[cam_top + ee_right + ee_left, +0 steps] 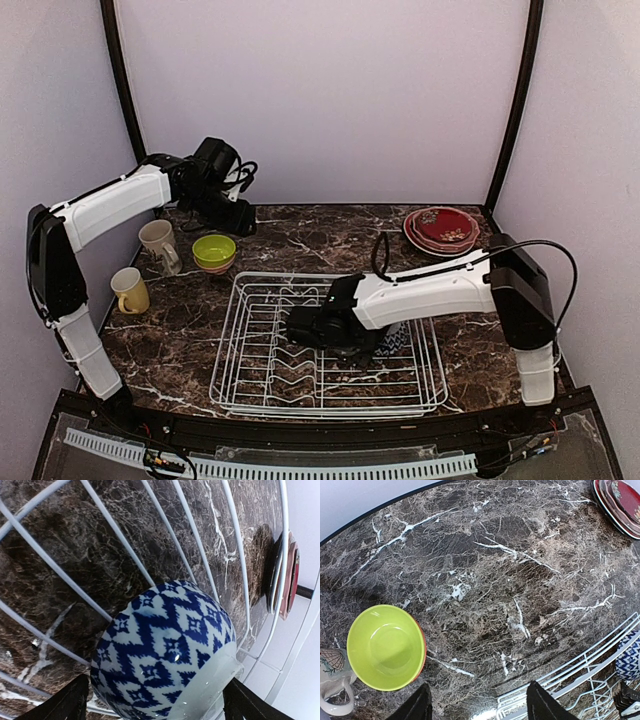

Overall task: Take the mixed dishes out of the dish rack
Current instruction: Move the bowl to the dish rack.

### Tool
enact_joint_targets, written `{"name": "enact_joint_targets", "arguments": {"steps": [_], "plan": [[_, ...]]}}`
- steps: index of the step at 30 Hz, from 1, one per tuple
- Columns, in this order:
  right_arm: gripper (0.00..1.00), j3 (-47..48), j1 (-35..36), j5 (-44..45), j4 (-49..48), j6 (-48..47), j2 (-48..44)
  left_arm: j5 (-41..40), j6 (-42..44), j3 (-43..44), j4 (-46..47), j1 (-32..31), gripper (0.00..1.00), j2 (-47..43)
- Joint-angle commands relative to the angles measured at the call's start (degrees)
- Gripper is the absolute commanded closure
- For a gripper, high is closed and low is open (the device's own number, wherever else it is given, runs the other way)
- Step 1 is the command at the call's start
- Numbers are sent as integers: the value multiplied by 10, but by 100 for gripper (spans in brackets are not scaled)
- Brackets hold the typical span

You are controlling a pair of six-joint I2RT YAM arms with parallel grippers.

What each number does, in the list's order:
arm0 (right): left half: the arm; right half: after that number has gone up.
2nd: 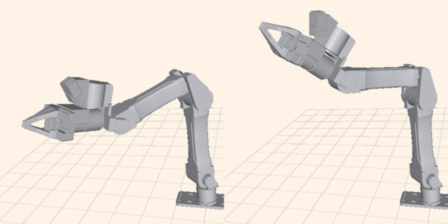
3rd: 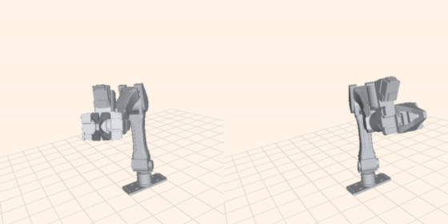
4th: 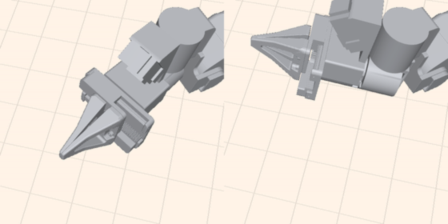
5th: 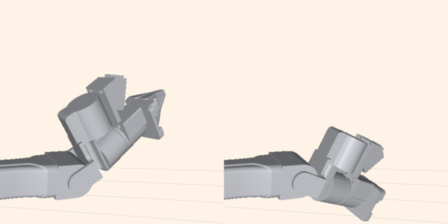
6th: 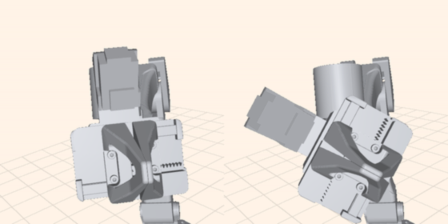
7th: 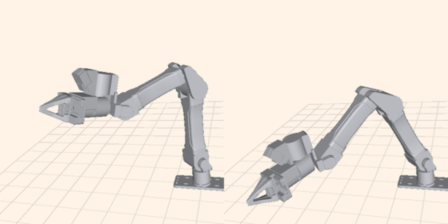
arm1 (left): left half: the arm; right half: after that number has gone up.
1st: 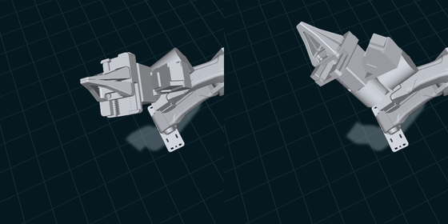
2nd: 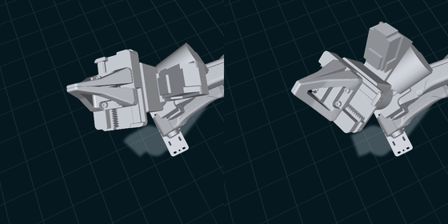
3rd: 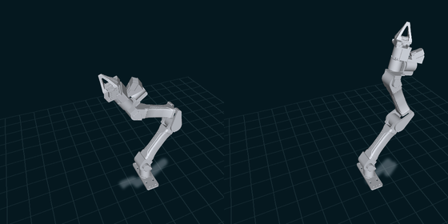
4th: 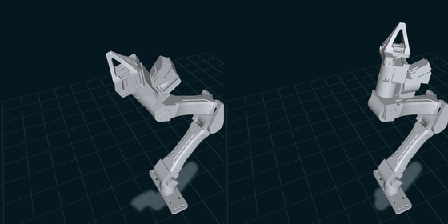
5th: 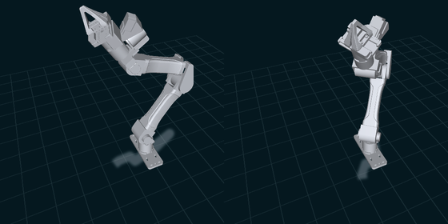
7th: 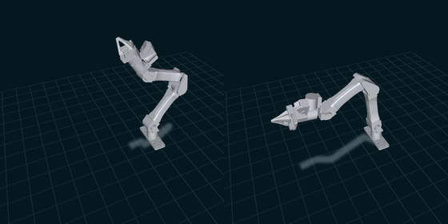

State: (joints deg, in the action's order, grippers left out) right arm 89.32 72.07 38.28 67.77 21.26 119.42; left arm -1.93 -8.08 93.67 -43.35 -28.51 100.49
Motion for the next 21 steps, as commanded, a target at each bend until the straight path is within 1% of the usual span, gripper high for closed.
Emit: {"name": "enact_joint_targets", "arguments": {"steps": [1, 5, 11, 12, 13, 14, 15, 16, 21], "plan": [[11, -12, 8, 24, -6, -6, 30, 5, 8, -6, -8, -3, 37, 3], [15, -10, 14, 37, 6, 0, 32, 5, 8, -6, -9, -4, 37, 3], [29, 0, 14, 28, 7, 19, -12, 8, 7, -6, -8, -4, 37, 5], [28, 1, 14, 20, 4, 20, -22, 8, 7, -6, -8, -4, 36, 6], [22, 0, 13, 10, 0, 18, -30, 9, 7, -6, -8, -4, 37, 7], [13, -3, 13, -4, -5, 12, -41, 10, 6, -6, -8, -4, 36, 9], [8, -6, 12, -10, -9, 11, -47, 11, 7, -6, -8, -4, 37, 9], [5, -8, 13, -12, -9, 13, -51, 14, 7, -5, -8, -4, 36, 11], [6, -9, 3, -8, -10, 26, -51, 18, 6, -4, -9, -5, 37, 11]]}}
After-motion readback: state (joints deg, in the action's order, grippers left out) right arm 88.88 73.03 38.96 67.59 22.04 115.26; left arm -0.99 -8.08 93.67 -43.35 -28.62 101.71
